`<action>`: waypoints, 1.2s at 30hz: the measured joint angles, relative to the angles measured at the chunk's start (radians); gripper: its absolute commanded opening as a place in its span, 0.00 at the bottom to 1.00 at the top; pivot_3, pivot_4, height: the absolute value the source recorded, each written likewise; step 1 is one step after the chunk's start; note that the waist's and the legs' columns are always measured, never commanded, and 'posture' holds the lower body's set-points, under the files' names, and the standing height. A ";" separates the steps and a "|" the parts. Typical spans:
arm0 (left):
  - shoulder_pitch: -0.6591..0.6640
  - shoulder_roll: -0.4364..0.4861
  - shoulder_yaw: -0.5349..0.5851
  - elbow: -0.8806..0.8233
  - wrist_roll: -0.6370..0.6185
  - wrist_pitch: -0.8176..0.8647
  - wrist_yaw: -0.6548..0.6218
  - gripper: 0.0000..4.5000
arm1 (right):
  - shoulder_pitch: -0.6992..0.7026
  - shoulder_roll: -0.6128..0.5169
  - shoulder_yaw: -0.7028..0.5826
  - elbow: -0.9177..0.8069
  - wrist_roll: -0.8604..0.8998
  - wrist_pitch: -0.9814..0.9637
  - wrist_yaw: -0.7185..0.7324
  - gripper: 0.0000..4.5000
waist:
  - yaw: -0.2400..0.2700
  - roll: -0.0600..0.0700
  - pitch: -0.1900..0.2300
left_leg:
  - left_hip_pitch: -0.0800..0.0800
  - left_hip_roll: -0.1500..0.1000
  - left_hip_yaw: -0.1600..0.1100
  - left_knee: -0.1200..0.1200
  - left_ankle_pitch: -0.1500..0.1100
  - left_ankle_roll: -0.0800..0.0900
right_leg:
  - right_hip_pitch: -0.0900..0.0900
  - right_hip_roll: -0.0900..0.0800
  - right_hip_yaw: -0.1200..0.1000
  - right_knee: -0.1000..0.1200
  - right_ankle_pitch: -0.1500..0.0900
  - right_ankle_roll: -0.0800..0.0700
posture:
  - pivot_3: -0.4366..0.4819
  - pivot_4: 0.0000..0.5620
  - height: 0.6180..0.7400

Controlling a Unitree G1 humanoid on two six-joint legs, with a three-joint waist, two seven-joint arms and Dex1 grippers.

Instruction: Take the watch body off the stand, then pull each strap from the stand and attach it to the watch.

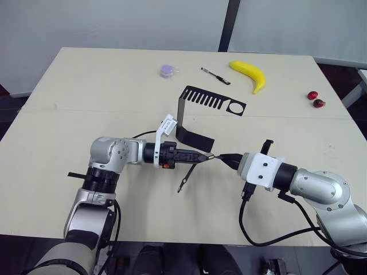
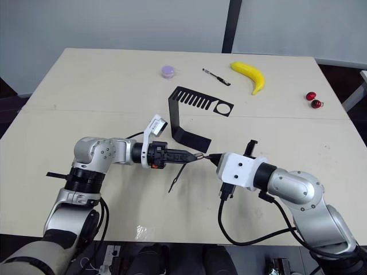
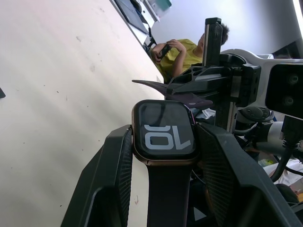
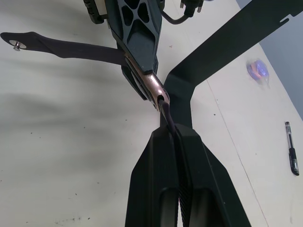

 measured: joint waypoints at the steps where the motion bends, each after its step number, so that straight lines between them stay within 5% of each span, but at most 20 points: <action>1: 0.003 -0.002 0.000 -0.001 0.000 -0.001 0.000 0.35 | 0.000 0.001 0.000 0.000 0.000 0.003 0.000 0.00 | 0.000 0.000 0.000 | 0.000 0.000 0.000 0.000 0.000 0.000 | 0.000 0.000 0.000 0.000 0.000 0.000 | 0.48 0.27 1.00; 36: 0.010 -0.048 0.018 -0.004 -0.002 -0.005 0.031 0.35 | -0.012 0.030 -0.001 -0.002 -0.019 0.080 -0.025 0.00 | 0.000 0.000 0.000 | 0.000 0.000 0.000 0.000 0.000 0.000 | 0.000 0.000 0.000 0.000 0.000 0.000 | 0.48 0.27 1.00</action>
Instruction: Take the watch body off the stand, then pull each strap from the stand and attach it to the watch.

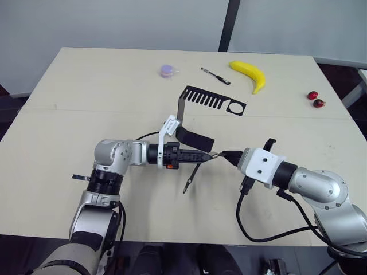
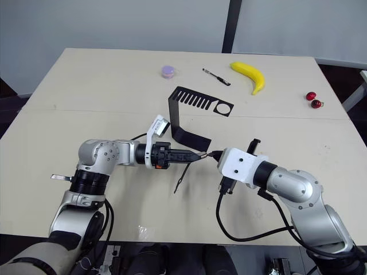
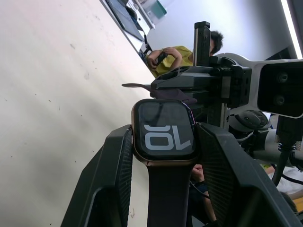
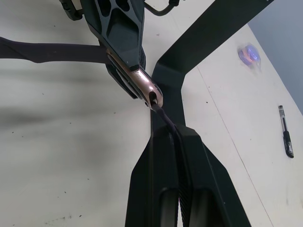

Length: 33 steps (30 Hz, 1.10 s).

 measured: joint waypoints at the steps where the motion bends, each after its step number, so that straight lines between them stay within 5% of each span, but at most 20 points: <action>1: 0.000 -0.001 0.000 0.000 0.000 0.000 0.003 0.35 | -0.001 0.002 0.000 -0.001 0.001 0.009 0.000 0.00 | 0.000 0.000 0.000 | 0.000 0.000 0.000 0.000 0.000 0.000 | 0.000 0.000 0.000 0.000 0.000 0.000 | 0.48 0.27 1.00; 33: 0.021 -0.072 0.030 -0.034 0.000 -0.040 0.117 0.35 | -0.027 0.024 -0.028 -0.037 0.030 0.183 -0.025 0.00 | 0.000 0.000 0.000 | 0.000 0.000 0.000 0.000 0.000 0.000 | 0.000 0.000 0.000 0.000 0.000 0.000 | 0.48 0.27 1.00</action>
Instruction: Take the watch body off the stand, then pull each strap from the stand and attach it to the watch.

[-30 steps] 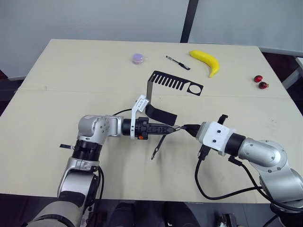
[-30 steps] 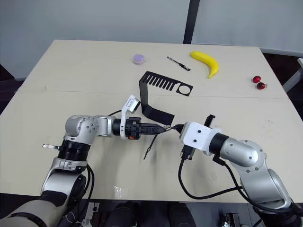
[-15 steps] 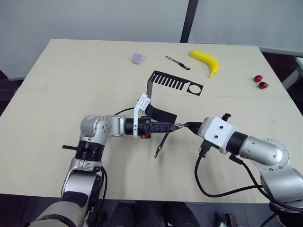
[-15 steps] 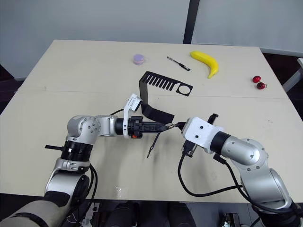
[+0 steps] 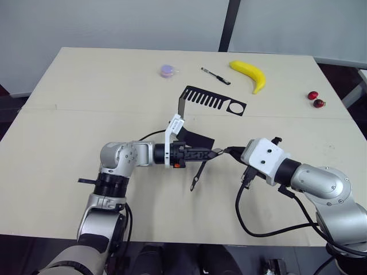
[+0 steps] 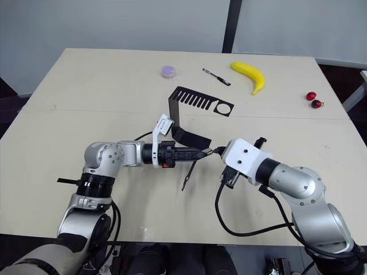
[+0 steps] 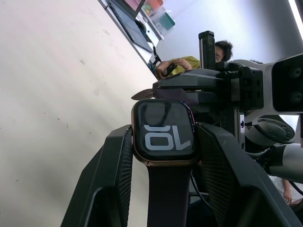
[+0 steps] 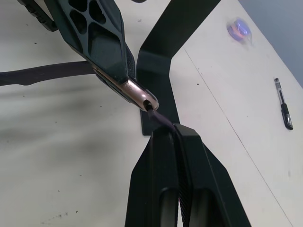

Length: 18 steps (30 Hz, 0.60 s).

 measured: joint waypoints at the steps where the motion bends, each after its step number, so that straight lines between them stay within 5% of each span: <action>1: 0.001 -0.001 -0.001 0.000 0.000 -0.004 0.002 0.35 | 0.000 0.000 0.000 0.000 0.000 0.003 0.000 0.00 | 0.000 0.000 0.000 | 0.000 0.000 0.000 0.000 0.000 0.000 | 0.000 0.000 0.000 0.000 0.000 0.000 | 0.48 0.27 1.00; 18: 0.004 -0.016 -0.001 -0.009 0.000 -0.017 0.041 0.35 | -0.006 0.000 0.003 -0.002 0.002 0.040 -0.009 0.00 | 0.000 0.000 0.000 | 0.000 0.000 0.000 0.000 0.000 0.000 | 0.000 0.000 0.000 0.000 0.000 0.000 | 0.48 0.27 1.00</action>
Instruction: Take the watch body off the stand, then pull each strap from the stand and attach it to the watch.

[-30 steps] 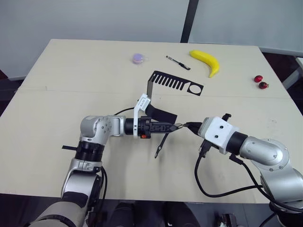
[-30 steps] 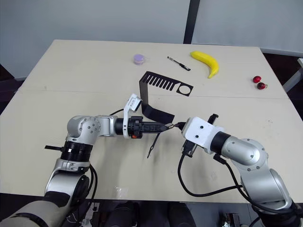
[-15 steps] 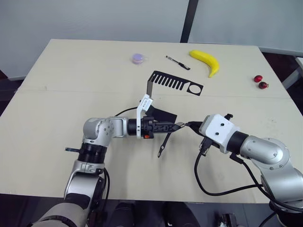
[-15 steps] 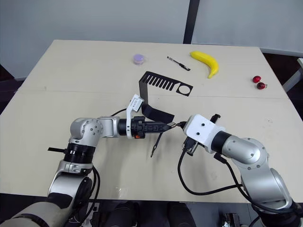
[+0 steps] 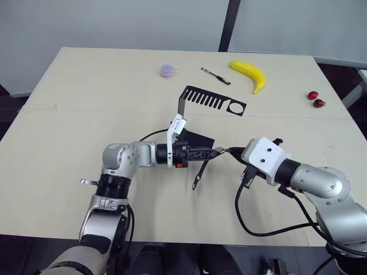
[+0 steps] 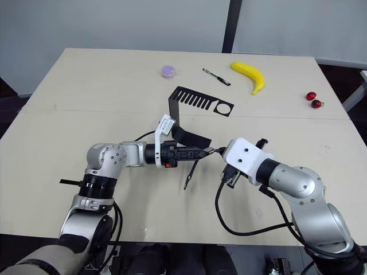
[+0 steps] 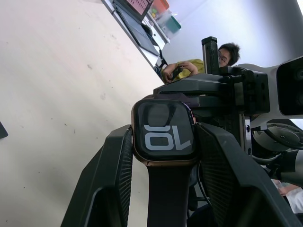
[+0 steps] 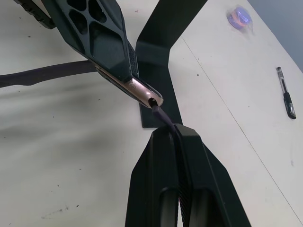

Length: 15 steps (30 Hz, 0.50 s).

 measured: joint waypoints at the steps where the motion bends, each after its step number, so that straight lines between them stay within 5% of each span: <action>1: 0.000 -0.001 0.000 -0.001 0.000 0.000 0.003 0.35 | 0.000 0.000 0.000 0.000 -0.001 0.000 0.000 0.00 | 0.000 0.000 0.000 | 0.000 0.000 0.000 0.000 0.000 0.000 | 0.000 0.000 0.000 0.000 0.000 0.000 | 0.48 0.27 1.00; 15: 0.000 -0.023 0.019 -0.010 0.000 0.011 0.028 0.35 | -0.015 0.000 0.003 0.004 -0.022 0.000 -0.005 0.00 | 0.000 0.000 0.000 | 0.000 0.000 0.000 0.000 0.000 0.000 | 0.000 0.000 0.000 -0.001 0.000 0.000 | 0.48 0.27 1.00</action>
